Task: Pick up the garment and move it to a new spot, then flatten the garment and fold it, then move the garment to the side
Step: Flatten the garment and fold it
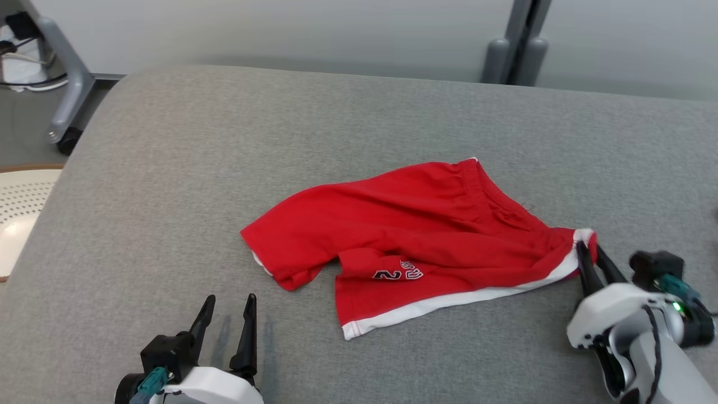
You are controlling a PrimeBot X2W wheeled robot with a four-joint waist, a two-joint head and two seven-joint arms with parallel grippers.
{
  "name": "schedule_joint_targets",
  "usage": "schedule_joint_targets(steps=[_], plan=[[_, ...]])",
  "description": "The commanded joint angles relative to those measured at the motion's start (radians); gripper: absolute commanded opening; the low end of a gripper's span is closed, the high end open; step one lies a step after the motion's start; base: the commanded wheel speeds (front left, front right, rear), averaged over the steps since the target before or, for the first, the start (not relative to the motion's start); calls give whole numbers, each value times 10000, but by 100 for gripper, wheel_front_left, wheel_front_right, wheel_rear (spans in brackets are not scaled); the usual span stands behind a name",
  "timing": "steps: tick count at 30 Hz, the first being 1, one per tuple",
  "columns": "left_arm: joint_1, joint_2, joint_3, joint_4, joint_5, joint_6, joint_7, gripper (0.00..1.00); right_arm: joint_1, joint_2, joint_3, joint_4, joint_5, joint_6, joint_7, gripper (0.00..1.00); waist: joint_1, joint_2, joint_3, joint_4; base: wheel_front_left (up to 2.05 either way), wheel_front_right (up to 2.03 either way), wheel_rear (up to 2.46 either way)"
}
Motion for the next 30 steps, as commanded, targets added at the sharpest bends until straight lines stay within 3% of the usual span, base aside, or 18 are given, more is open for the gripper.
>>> schedule_joint_targets(steps=[1, 10, 20, 26, 30], plan=[[-151, 49, 94, -6, 122, -60, 1, 100, 314, -18, -531, -233, -309, -4, -44, 100, 0, -1, 111, -311, 0, 0, 0], [-126, 52, 194, 62, 215, -230, -1, 100, 1314, 393, -2125, -2148, -1363, -4, -45, 100, 0, -1, -145, -1122, 0, 0, 0], [163, 49, -1014, 322, -346, -703, 1, 100, 2047, 517, -1790, -3684, -1287, -4, -46, 100, 0, -1, -411, -1734, 0, 0, 0], [138, 52, -1876, 1077, -688, -779, -1, 100, 2062, 519, -1473, -3901, -931, -4, -46, 100, 0, -1, -359, -2169, 0, 0, 0], [-80, 53, -2023, 1551, -841, -583, 1, 100, 2019, 521, -1450, -3967, -916, -4, -46, 100, 0, -1, -318, -2288, 0, 0, 0]])
